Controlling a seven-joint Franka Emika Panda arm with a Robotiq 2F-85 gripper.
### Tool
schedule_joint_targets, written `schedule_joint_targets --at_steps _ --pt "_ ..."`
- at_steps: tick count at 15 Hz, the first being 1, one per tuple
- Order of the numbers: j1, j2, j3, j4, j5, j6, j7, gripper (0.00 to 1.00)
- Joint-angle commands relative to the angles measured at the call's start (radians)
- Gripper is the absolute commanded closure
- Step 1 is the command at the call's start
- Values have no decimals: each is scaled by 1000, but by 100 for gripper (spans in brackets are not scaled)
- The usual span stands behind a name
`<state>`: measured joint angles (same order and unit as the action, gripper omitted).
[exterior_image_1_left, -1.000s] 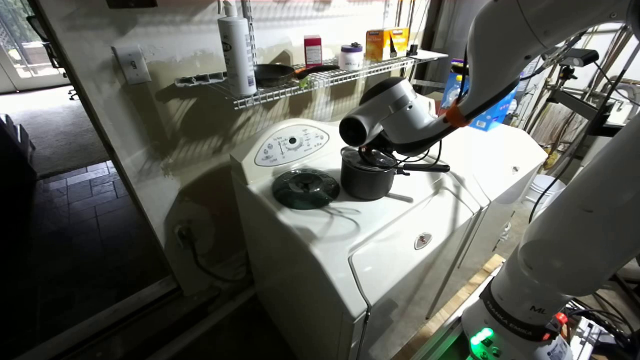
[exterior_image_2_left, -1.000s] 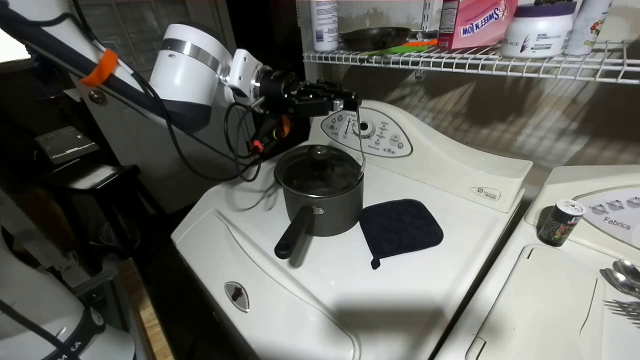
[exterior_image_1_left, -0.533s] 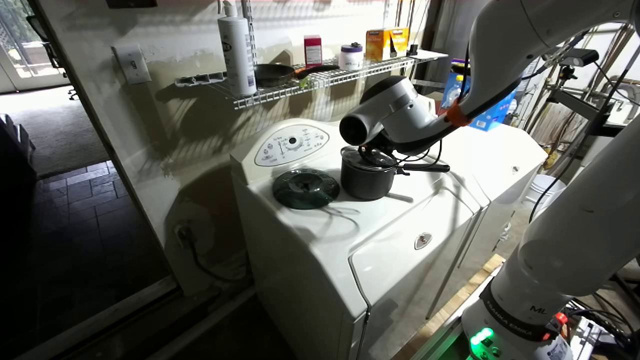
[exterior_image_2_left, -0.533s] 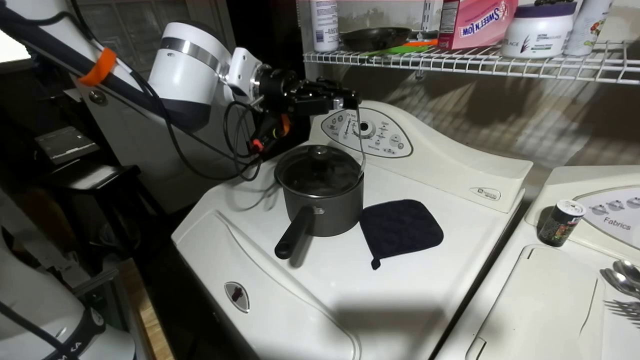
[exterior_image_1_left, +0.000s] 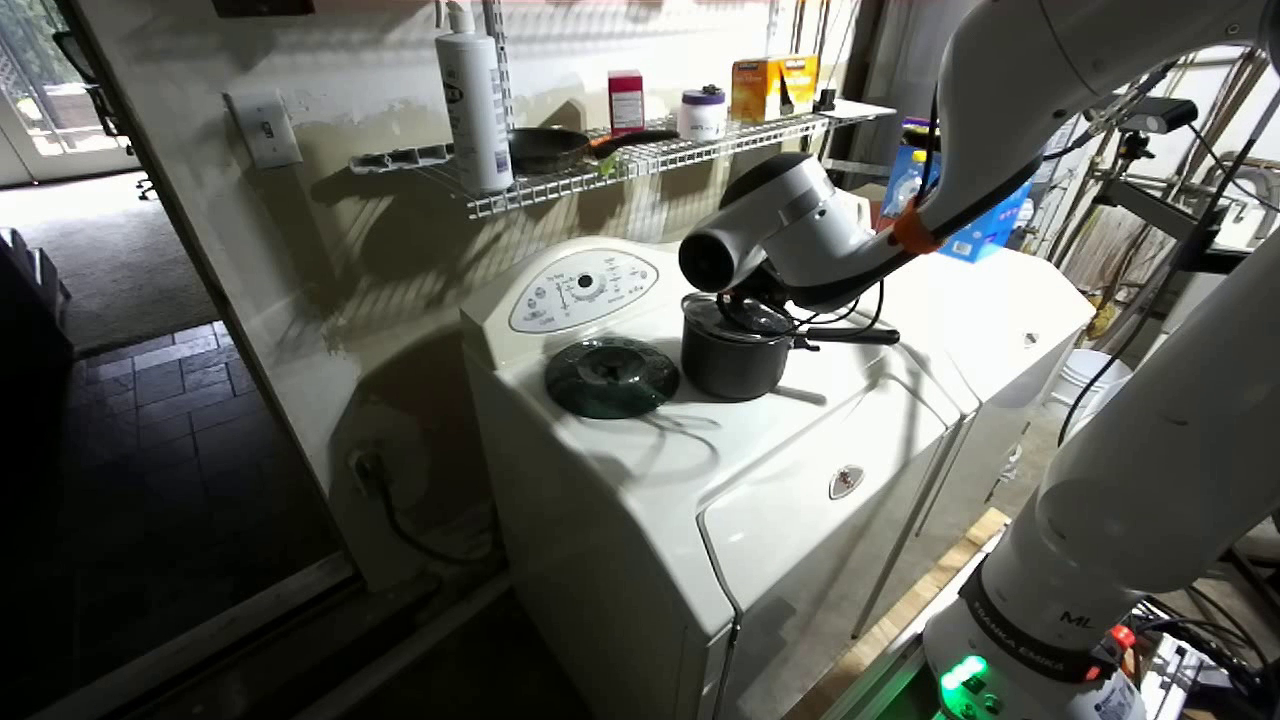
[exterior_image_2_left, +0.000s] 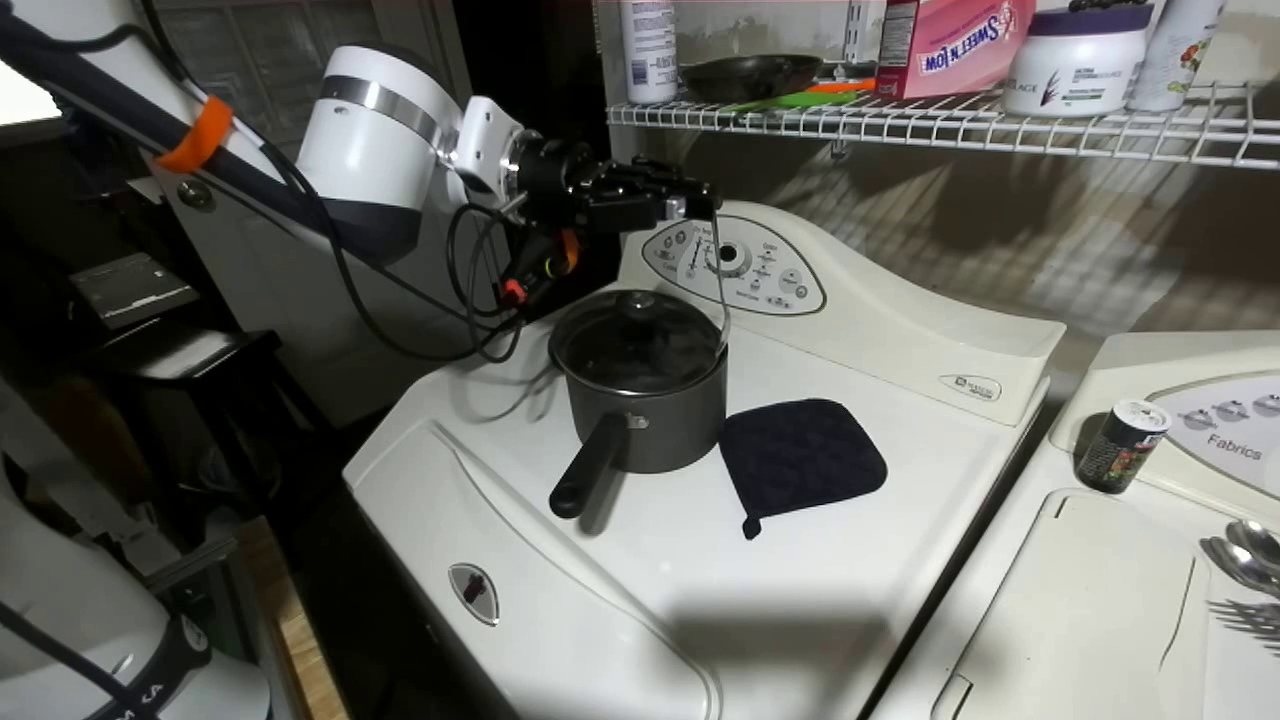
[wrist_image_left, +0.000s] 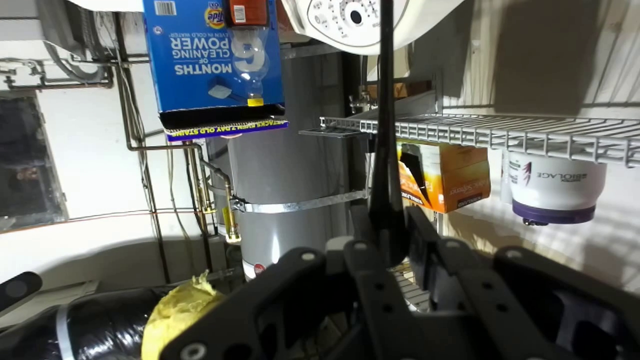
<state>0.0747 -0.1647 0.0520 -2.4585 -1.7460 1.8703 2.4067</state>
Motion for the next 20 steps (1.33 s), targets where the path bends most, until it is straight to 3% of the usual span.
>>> schedule_joint_targets --at_steps 1,20 --pt "8 2 5 -15 -29 -26 39 95" --pt "13 43 10 0 -28 -53 38 95"
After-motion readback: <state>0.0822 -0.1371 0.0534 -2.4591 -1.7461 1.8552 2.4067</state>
